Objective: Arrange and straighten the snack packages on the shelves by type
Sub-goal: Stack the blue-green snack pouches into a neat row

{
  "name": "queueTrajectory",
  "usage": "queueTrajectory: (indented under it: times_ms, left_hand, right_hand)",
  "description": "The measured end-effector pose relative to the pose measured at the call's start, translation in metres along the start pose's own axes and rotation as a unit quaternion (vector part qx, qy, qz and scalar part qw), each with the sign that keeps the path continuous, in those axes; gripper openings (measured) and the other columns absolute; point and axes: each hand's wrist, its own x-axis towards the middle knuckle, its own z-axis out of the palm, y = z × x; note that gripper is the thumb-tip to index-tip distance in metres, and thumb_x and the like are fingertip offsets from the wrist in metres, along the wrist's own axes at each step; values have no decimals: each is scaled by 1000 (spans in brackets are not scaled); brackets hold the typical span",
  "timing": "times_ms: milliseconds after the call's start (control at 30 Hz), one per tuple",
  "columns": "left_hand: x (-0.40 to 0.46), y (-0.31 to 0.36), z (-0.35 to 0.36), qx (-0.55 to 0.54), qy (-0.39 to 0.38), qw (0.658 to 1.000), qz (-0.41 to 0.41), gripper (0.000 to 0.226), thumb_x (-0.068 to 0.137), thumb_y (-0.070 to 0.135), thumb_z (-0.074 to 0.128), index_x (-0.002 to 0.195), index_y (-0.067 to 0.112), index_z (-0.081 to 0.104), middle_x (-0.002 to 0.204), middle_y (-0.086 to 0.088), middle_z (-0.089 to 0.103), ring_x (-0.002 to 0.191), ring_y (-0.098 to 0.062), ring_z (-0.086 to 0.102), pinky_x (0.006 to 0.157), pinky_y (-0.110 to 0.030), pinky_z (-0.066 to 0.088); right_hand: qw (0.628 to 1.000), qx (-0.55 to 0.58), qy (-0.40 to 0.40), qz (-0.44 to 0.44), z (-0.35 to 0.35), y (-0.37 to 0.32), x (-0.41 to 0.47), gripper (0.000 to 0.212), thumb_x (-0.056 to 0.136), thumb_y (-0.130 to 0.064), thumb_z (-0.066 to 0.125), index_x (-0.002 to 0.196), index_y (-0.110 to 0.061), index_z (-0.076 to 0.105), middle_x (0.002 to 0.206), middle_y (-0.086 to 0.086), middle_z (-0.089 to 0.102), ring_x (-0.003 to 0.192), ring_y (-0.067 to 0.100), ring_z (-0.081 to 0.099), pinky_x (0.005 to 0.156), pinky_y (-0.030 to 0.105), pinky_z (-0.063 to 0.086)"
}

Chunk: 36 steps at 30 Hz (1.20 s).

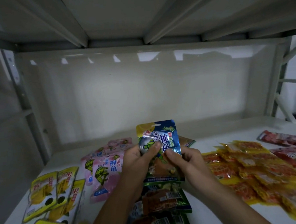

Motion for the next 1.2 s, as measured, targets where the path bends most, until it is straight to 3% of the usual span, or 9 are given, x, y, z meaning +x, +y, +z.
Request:
queueTrajectory:
  times_ms: [233, 333, 467, 567, 667, 767, 867, 1000, 1200]
  left_hand:
    - [0, -3, 7, 60, 47, 996, 47, 18, 90, 13, 80, 106, 12, 72, 95, -7, 80, 84, -19, 78, 74, -34, 63]
    - [4, -10, 2, 223, 100, 962, 122, 33, 88, 25, 84, 114, 26, 64, 100, 5, 71, 85, -6, 70, 72, -27, 59]
    - [-6, -12, 13, 360, -22, 905, 226, 29, 92, 44, 69, 116, 27, 70, 111, 11, 66, 98, 0, 66, 76, -15, 55]
    - [-12, -13, 23, 336, -90, 924, 156, 29, 86, 47, 74, 113, 49, 64, 113, 24, 66, 104, 4, 66, 85, -18, 58]
    - [-5, -19, 16, 263, -59, 957, 103, 44, 84, 24, 85, 122, 36, 67, 113, 13, 75, 106, -5, 72, 92, -33, 61]
    - [1, -14, 9, 209, -25, 973, 94, 28, 94, -1, 72, 107, 23, 78, 99, 1, 81, 92, -17, 76, 84, -35, 62]
    - [2, -4, 5, 142, -19, 989, 15, 45, 93, -9, 61, 79, 27, 83, 80, -1, 79, 72, -21, 71, 74, -37, 56]
    - [2, -6, 4, 117, -50, 992, -24, 30, 93, -4, 63, 93, 19, 82, 101, -13, 80, 98, -39, 75, 96, -59, 56]
    - [-3, -3, 4, 130, -66, 989, -13, 17, 97, 10, 69, 111, 16, 75, 106, -6, 80, 102, -25, 76, 92, -39, 60]
  right_hand:
    - [986, -103, 96, -92, -6, 3, 6, 17, 99, -11, 67, 108, -12, 81, 101, 5, 82, 96, 27, 78, 83, 38, 62]
    - [973, -145, 133, -123, -8, 1, 6, 15, 99, -13, 69, 106, -17, 81, 96, -5, 82, 90, 14, 77, 77, 25, 60]
    - [965, -171, 150, -132, -10, -4, 6, 17, 102, -19, 65, 94, -18, 81, 76, -11, 76, 71, 1, 68, 65, 14, 49]
    - [980, -129, 123, -88, -10, -7, 5, 33, 107, -33, 50, 99, -21, 80, 88, -10, 80, 87, 3, 74, 77, 18, 56]
    - [988, -103, 92, -68, -11, -7, 9, 25, 105, -21, 56, 117, -15, 78, 108, -4, 81, 107, 15, 75, 93, 31, 60]
    - [977, -157, 112, -95, -12, -6, 9, 22, 95, 0, 71, 102, -19, 80, 97, -5, 81, 96, 8, 75, 86, 24, 61]
    - [964, -146, 182, -124, -18, -8, 12, 22, 91, 2, 75, 102, -18, 74, 90, -2, 73, 79, -1, 67, 72, 18, 56]
    - [989, -84, 111, -59, -21, -13, 11, 6, 96, -23, 71, 94, -19, 74, 88, 13, 74, 78, 20, 72, 67, 32, 61]
    - [986, -91, 122, -73, -14, -1, 11, 48, 82, -53, 79, 91, -7, 72, 95, 39, 64, 87, 59, 61, 80, 75, 52]
